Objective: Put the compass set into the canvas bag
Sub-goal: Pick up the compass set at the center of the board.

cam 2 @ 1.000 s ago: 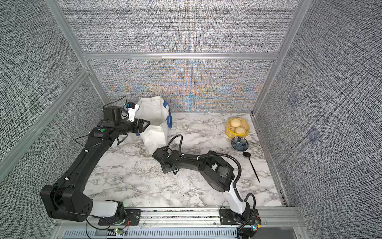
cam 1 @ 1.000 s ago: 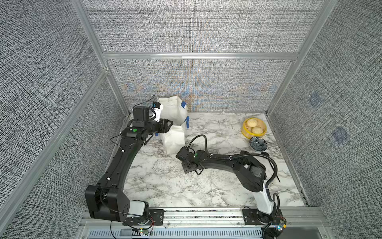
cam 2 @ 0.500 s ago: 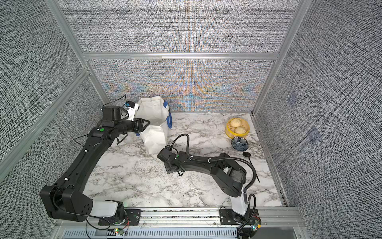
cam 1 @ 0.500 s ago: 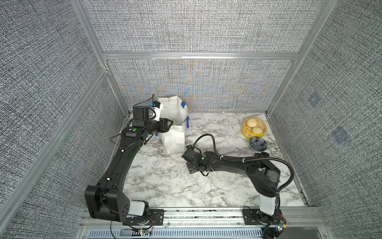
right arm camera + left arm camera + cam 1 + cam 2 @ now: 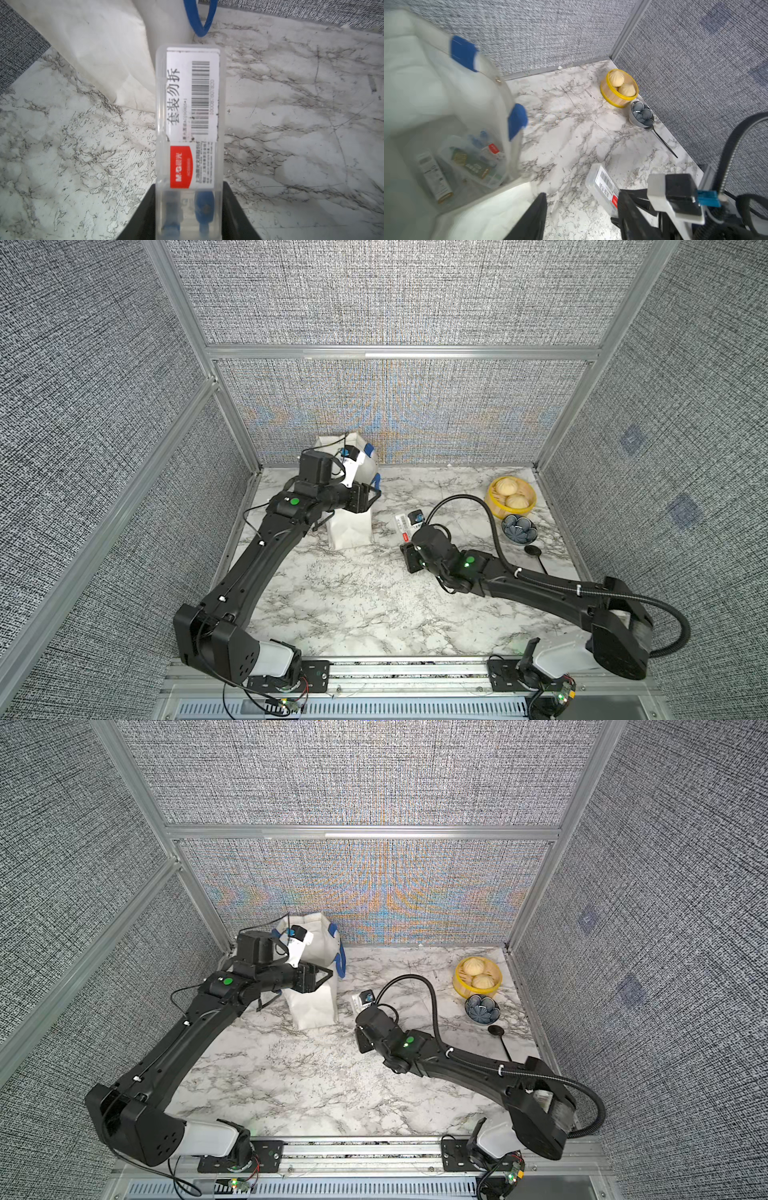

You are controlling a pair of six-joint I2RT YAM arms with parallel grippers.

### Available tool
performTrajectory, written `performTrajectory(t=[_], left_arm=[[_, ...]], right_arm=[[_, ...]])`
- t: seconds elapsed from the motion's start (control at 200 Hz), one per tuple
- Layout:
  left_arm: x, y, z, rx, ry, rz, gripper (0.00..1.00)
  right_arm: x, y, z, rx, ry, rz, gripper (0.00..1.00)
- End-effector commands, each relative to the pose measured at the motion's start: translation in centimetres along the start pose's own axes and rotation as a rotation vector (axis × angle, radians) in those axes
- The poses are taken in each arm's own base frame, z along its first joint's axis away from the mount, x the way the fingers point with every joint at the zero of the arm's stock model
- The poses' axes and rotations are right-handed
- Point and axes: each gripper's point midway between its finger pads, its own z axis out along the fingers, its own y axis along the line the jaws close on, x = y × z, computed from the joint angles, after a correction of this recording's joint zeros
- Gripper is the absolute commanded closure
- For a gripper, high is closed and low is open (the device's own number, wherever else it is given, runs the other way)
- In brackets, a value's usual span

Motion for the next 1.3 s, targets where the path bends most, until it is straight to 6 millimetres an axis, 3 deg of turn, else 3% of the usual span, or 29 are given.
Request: performTrajectory(t=[0.0,0.195,0.425,0.73,0.995,1.065,1.226,1.296], left_arm=[[-0.1,-0.9,1.9,0.026,-0.018,-0.033,0.42],[1.6,-3.4,6.1,0.128,0.032,-0.058,0.38],[2.1,-5.6,9.0,0.249,0.039,-0.105,0.41],[2.6,-6.3,10.0,0.267,0.067,-0.134,0.69],[2.6,-6.3,9.8,0.262,0.071,-0.142,0.81],[2.5,-6.3,9.8,0.260,0.071,-0.141,0.82],[1.8,-6.3,9.4,0.246,0.048,-0.133,0.85],[1.6,-6.2,9.2,0.234,0.044,-0.130,0.85]], right_arm=[[-2.1,-0.6,-1.2,-0.010,-0.082,0.003,0.71],[-3.5,-1.8,-2.6,-0.026,-0.148,0.040,0.72],[-3.6,-1.7,-2.8,-0.044,-0.153,0.055,0.72],[-3.5,-1.8,-2.8,-0.040,-0.152,0.057,0.72],[-3.3,-2.2,-3.0,-0.029,-0.155,0.058,0.70],[-3.1,-2.3,-3.0,-0.026,-0.155,0.058,0.62],[-2.4,-2.4,-3.0,-0.025,-0.136,0.018,0.23],[-1.6,-2.4,-2.7,-0.033,-0.118,-0.016,0.15]])
